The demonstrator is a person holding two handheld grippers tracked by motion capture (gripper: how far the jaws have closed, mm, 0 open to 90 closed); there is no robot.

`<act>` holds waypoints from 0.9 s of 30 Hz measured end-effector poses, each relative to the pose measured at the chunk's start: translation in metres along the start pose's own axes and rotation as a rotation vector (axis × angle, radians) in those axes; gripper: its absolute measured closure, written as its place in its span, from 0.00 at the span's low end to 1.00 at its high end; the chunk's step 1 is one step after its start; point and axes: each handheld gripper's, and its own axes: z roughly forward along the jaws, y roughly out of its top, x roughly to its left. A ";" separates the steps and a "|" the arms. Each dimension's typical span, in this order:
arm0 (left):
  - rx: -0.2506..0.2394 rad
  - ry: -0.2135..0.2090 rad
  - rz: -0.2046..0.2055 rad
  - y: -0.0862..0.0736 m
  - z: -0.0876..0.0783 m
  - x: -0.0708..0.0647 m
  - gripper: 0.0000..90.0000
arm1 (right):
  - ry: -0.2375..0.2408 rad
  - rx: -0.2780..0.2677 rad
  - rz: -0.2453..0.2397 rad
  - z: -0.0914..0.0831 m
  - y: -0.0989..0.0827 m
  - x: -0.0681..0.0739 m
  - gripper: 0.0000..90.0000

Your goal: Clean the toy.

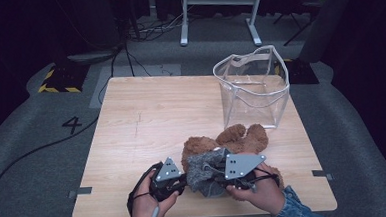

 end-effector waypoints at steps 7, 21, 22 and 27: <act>-0.023 0.001 -0.003 0.001 0.000 -0.001 0.92 | 0.015 0.155 0.000 -0.022 -0.013 0.004 0.85; -0.009 -0.008 0.048 0.002 0.001 -0.004 0.92 | -0.053 -0.002 -0.025 0.011 0.030 -0.022 0.84; -0.015 -0.011 0.038 0.001 0.001 -0.003 0.92 | -0.064 0.003 -0.012 0.014 0.029 -0.027 0.84; -0.023 -0.031 0.023 0.000 0.003 -0.003 0.92 | -0.138 0.010 0.056 0.006 0.012 -0.051 0.84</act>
